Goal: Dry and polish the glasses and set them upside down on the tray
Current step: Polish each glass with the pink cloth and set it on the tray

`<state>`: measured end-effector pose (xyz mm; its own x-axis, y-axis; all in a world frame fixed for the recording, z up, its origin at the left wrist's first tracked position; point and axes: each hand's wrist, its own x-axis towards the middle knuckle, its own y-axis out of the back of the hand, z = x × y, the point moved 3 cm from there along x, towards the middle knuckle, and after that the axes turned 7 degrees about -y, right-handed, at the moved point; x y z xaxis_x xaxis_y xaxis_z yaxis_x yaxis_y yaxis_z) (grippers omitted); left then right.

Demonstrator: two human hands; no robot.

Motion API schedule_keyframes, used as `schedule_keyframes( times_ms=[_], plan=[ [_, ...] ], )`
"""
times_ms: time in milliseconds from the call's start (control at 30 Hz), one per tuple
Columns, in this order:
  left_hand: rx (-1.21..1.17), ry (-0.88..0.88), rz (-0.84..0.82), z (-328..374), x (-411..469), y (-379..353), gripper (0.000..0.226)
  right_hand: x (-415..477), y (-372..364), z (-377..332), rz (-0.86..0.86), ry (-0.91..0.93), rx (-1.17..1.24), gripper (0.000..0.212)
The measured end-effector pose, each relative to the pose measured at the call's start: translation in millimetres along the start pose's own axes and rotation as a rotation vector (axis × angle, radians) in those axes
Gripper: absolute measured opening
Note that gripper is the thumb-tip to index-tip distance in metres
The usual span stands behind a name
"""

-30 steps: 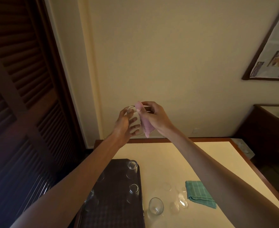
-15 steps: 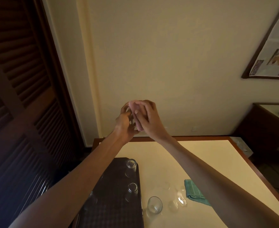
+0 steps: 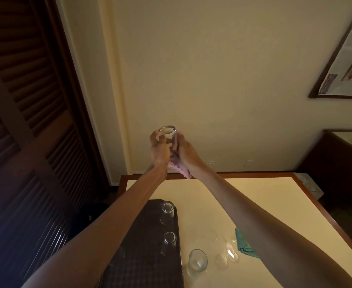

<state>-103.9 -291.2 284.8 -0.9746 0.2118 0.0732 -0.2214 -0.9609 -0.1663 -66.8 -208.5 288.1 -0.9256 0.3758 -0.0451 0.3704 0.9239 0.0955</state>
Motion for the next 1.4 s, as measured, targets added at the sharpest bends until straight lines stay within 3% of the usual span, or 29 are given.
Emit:
schedule_keyframes(
  times_ms=[133,200,300,400,467,533,600,733,833,933,1033,1100,1200,1267,1333,1400],
  plan=[
    [0.021,0.036,-0.04,2,4,5,0.045,-4,-8,10,0.105,0.226,-0.452,0.061],
    [0.029,0.084,-0.105,-3,6,7,0.057,-2,-8,8,0.12,0.306,-0.528,0.065],
    [0.032,0.127,-0.159,-5,3,10,0.05,9,-5,0,0.012,0.231,-0.116,0.046],
    [0.08,0.087,-0.104,-2,2,13,0.051,24,-4,0,-0.036,-0.103,0.29,0.059],
    [0.115,0.06,0.002,-3,8,19,0.068,26,-13,1,-0.026,-0.229,0.421,0.058],
    [0.11,0.044,0.073,-3,18,25,0.082,23,-21,6,-0.034,-0.266,0.397,0.058],
    [0.086,0.045,0.089,13,13,29,0.07,12,-29,7,-0.034,-0.211,0.308,0.058],
    [0.003,0.043,0.08,16,18,40,0.041,-3,-42,9,0.04,0.129,-0.153,0.068],
    [0.015,0.097,0.036,6,15,46,0.049,-8,-45,0,0.084,0.329,-0.415,0.055],
    [-0.046,0.126,-0.053,1,4,45,0.065,-6,-42,-15,0.172,0.39,-0.622,0.055],
    [-0.05,0.178,-0.064,-2,-3,41,0.065,1,-35,-24,0.193,0.283,-0.329,0.046],
    [0.016,0.123,-0.067,1,0,36,0.071,8,-29,-26,0.149,0.149,-0.095,0.056],
    [0.133,0.057,0.003,9,9,34,0.098,9,-31,-22,0.007,-0.147,0.351,0.056],
    [0.176,0.053,0.063,3,20,37,0.109,9,-37,-13,-0.059,-0.279,0.488,0.049],
    [0.137,0.031,0.06,13,18,37,0.087,5,-43,-4,-0.063,-0.306,0.472,0.051],
    [0.046,0.028,0.026,19,19,38,0.063,5,-44,4,-0.031,-0.2,0.302,0.061]
  ],
)
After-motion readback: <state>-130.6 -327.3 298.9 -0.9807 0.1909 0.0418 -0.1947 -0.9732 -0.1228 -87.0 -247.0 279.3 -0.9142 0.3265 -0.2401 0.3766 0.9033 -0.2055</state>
